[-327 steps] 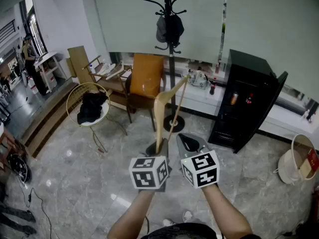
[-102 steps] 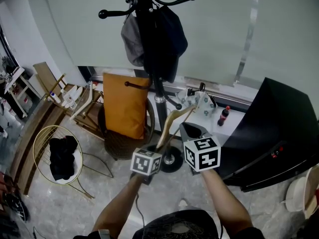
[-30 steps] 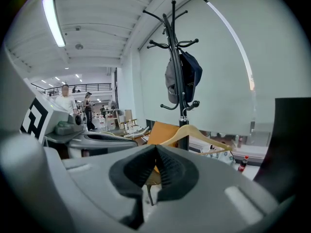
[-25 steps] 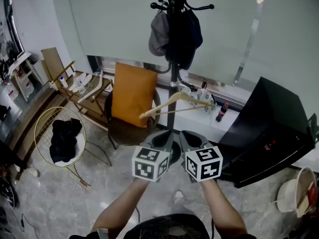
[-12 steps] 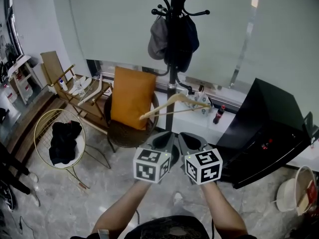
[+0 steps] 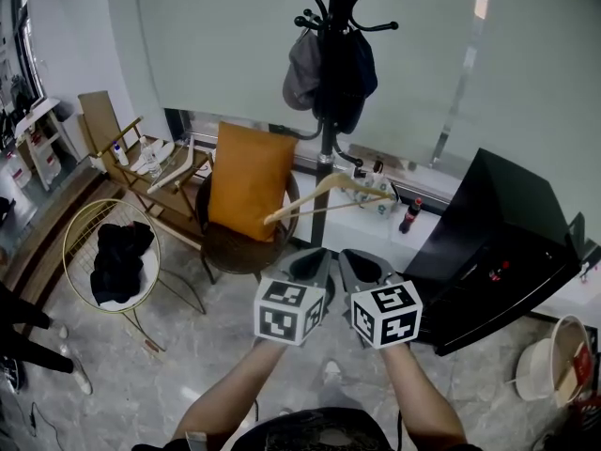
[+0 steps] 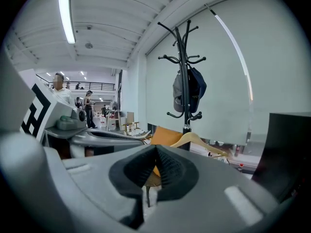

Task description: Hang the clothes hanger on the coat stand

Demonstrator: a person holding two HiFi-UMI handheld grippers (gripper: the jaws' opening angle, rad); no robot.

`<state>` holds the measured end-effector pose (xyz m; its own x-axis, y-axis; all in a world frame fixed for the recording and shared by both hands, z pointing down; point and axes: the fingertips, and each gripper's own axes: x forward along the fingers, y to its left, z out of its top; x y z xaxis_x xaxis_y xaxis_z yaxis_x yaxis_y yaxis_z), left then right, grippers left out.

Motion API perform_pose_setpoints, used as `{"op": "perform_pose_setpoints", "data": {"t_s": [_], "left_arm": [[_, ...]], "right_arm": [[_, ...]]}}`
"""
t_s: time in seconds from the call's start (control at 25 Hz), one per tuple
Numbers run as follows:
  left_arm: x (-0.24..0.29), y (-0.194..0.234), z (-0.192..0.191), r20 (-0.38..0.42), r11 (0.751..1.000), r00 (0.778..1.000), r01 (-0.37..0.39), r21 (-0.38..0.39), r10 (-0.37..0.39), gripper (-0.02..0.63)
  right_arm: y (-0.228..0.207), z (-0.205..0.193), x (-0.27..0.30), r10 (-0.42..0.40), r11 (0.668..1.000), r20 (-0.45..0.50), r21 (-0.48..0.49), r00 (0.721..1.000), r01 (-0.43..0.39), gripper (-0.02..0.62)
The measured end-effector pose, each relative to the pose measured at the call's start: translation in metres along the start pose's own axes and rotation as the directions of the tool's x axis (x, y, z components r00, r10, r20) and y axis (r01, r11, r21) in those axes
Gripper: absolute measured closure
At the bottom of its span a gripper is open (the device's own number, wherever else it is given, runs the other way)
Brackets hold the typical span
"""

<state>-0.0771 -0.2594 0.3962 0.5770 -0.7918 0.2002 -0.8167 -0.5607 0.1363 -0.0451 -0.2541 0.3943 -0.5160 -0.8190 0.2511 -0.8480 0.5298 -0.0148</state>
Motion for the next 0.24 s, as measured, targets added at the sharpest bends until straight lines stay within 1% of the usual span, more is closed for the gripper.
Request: {"op": "perform_pose_setpoints", "data": {"t_s": [0.24], "left_arm": [[-0.0083,-0.0034,-0.0012,0.001,1.000,1.000,0.008,-0.002,-0.008,0.601]], "right_arm": [[0.0064,-0.0015,-0.0048,-0.005,1.000,-0.003,-0.005,1.000,0.005,0.595]]}}
